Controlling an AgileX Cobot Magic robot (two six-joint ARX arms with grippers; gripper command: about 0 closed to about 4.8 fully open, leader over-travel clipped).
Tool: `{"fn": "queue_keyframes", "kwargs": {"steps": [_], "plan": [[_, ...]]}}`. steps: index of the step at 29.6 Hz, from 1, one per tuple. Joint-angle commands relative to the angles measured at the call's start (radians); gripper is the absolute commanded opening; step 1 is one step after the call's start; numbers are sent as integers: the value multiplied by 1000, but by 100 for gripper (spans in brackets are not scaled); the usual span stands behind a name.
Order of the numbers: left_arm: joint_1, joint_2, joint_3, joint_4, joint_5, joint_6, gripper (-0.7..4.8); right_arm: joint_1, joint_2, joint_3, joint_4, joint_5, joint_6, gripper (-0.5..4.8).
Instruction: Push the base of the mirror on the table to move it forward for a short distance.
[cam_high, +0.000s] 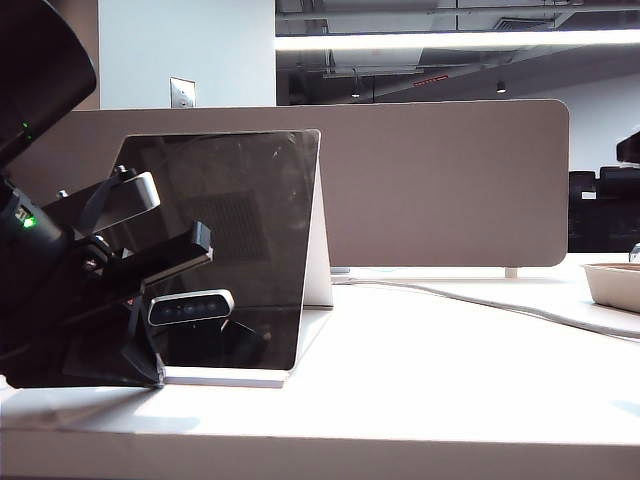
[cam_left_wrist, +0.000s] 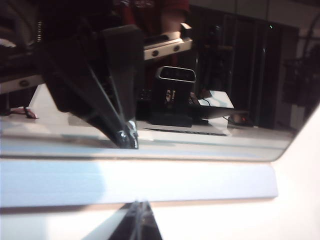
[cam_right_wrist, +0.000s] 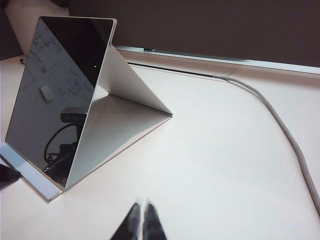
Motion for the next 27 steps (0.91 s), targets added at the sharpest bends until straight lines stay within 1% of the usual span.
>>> {"fn": "queue_keyframes", "kwargs": {"steps": [1, 4, 9, 11, 14, 16, 20, 27], "plan": [[6, 5, 1, -20, 15, -12, 3, 0, 0, 1, 17, -2, -2, 22], [6, 5, 13, -21, 18, -4, 3, 0, 0, 1, 17, -2, -2, 22], [7, 5, 41, -37, 21, 38, 3, 0, 0, 1, 17, -2, -2, 22], [15, 9, 64, -82, 18, 41, 3, 0, 0, 1, 17, -2, -2, 22], [45, 24, 107, -180, 40, 33, 3, 0, 0, 1, 16, -2, -2, 22], [61, 38, 134, -214, 43, 47, 3, 0, 0, 1, 17, -2, -2, 22], [79, 56, 172, -215, 41, 94, 3, 0, 0, 1, 16, -2, -2, 22], [94, 82, 228, -216, 40, 112, 3, 0, 0, 1, 17, -2, -2, 22]]}}
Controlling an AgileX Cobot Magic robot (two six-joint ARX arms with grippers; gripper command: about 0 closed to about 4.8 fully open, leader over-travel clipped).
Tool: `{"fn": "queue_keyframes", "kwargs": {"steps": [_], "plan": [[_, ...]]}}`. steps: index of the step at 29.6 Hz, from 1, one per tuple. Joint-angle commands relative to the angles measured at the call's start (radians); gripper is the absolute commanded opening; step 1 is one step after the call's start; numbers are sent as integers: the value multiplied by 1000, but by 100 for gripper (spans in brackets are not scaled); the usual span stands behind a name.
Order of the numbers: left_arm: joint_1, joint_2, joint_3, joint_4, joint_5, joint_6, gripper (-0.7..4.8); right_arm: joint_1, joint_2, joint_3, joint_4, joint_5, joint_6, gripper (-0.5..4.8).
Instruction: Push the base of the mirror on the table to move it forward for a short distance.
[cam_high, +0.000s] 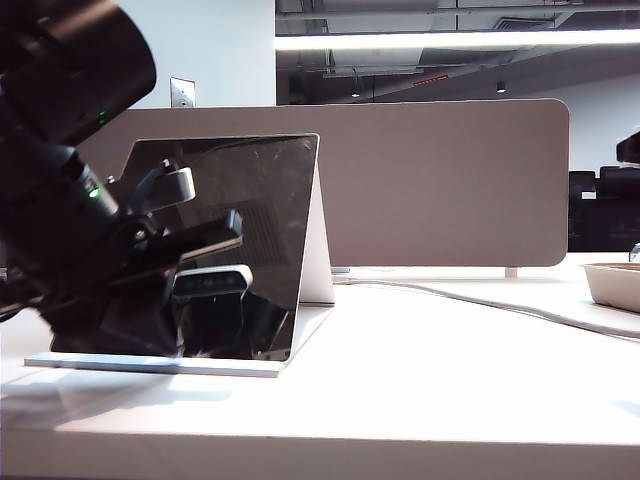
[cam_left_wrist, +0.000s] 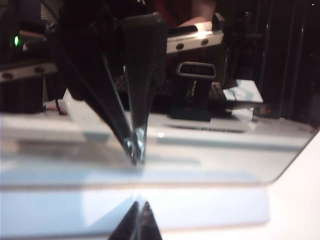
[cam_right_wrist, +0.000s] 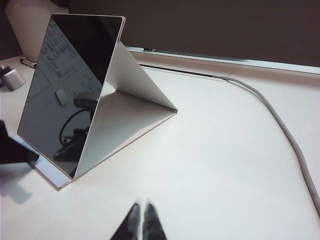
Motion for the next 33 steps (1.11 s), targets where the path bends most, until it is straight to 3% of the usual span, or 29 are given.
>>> {"fn": "queue_keyframes", "kwargs": {"steps": [1, 33], "plan": [[6, 13, 19, 9, -11, 8, 3, 0, 0, 1, 17, -2, -2, 22], [139, 197, 225, -11, 14, 74, 3, 0, 0, 1, 17, -2, -2, 22]]}}
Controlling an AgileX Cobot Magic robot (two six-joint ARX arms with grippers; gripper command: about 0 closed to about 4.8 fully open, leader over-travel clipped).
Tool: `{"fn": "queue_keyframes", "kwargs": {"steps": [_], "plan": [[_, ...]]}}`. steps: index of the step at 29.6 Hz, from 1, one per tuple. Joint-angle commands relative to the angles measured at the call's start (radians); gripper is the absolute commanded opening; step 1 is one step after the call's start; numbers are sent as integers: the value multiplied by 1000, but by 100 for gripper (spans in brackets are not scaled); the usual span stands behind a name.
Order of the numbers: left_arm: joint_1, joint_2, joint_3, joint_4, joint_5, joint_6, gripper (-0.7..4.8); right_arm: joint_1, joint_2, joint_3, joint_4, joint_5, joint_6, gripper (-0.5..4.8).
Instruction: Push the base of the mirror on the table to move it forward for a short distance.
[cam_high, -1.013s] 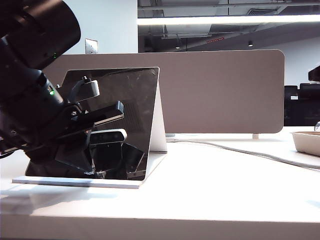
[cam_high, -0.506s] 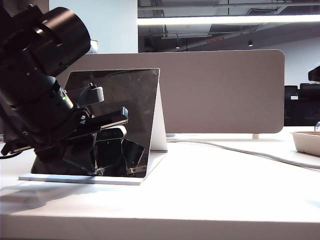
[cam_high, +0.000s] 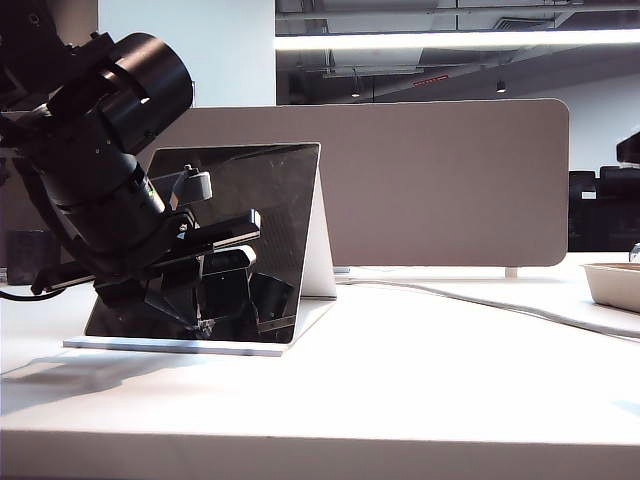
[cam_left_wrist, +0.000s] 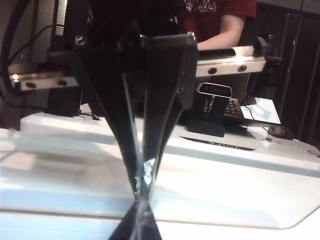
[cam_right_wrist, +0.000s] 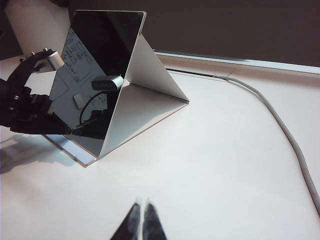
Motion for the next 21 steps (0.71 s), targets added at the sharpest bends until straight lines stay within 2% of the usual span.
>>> {"fn": "queue_keyframes", "kwargs": {"steps": [1, 13, 21], "plan": [[12, 7, 11, 10, -3, 18, 3, 0, 0, 1, 17, -2, -2, 22], [35, 71, 18, 38, 41, 18, 3, 0, 0, 1, 17, -2, -2, 22], [35, 163, 116, 35, 61, 44, 3, 0, 0, 1, 17, -2, -2, 22]]}}
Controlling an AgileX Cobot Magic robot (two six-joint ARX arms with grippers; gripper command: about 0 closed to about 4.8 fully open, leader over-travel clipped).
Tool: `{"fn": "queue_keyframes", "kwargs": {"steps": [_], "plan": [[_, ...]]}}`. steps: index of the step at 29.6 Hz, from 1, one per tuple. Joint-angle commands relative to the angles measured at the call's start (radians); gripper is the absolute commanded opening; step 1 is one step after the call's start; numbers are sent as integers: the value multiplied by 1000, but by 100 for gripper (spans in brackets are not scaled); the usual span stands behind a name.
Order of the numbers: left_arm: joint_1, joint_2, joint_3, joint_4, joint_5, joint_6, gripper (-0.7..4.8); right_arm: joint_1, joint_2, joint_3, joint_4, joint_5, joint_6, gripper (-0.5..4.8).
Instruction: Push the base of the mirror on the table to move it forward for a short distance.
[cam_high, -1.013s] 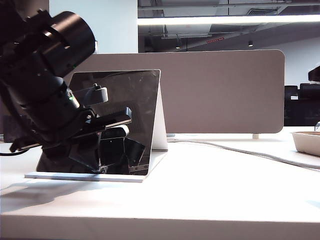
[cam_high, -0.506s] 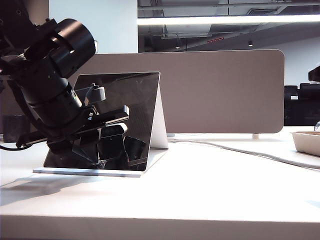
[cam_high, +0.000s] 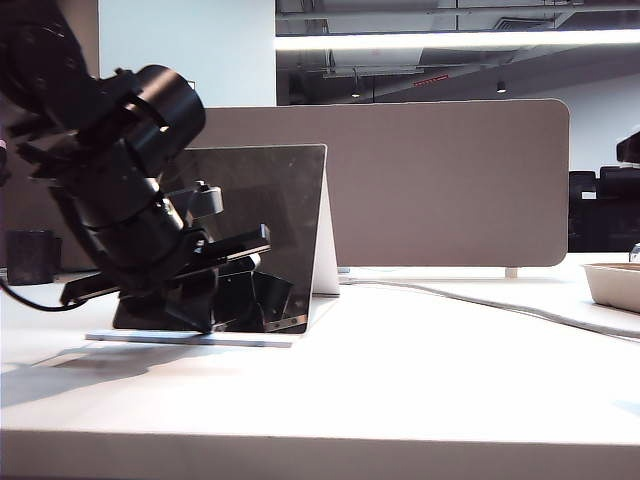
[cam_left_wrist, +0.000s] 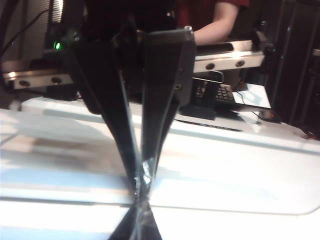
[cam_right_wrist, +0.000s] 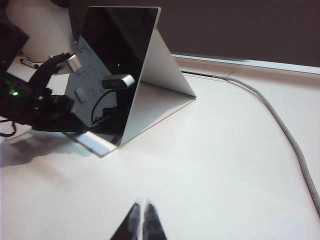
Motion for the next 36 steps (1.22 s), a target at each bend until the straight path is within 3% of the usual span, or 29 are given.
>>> {"fn": "queue_keyframes", "kwargs": {"steps": [1, 22, 36], "plan": [[0, 51, 60, -31, 27, 21, 3, 0, 0, 1, 17, -2, -2, 22], [10, 228, 306, -72, 53, 98, 3, 0, 0, 1, 17, 21, -2, 22], [47, 319, 444, -108, 60, 98, 3, 0, 0, 1, 17, 21, -2, 22]]}}
